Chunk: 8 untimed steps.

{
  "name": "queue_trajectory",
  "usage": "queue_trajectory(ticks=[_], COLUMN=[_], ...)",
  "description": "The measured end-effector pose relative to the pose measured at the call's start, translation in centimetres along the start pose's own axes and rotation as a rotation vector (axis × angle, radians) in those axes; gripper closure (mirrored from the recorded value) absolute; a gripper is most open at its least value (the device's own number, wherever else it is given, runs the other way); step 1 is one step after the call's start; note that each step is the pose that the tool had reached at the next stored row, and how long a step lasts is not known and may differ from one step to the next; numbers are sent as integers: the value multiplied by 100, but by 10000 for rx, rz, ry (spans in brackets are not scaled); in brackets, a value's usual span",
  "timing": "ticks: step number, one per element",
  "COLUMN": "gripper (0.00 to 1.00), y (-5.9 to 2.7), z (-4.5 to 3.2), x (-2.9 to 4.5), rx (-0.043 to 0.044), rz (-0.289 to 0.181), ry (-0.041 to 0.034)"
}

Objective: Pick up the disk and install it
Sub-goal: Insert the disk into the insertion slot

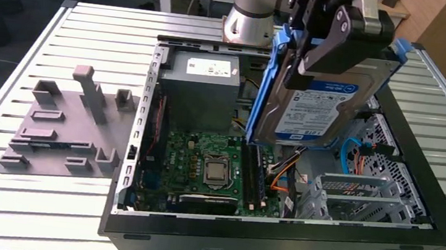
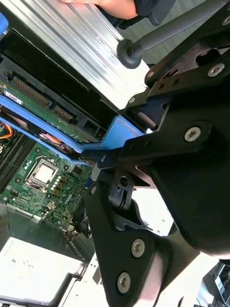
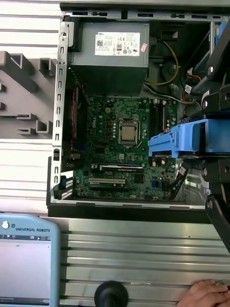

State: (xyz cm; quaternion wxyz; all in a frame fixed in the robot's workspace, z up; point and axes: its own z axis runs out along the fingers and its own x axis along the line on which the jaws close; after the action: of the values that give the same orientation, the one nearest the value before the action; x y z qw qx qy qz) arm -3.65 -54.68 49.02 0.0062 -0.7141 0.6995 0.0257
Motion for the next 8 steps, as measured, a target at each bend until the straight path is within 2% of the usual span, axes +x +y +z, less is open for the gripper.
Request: queue_trajectory(ticks=[8], gripper=[63], y=[-56], z=[33], x=[123], rx=[2], rz=[0], ry=[0])
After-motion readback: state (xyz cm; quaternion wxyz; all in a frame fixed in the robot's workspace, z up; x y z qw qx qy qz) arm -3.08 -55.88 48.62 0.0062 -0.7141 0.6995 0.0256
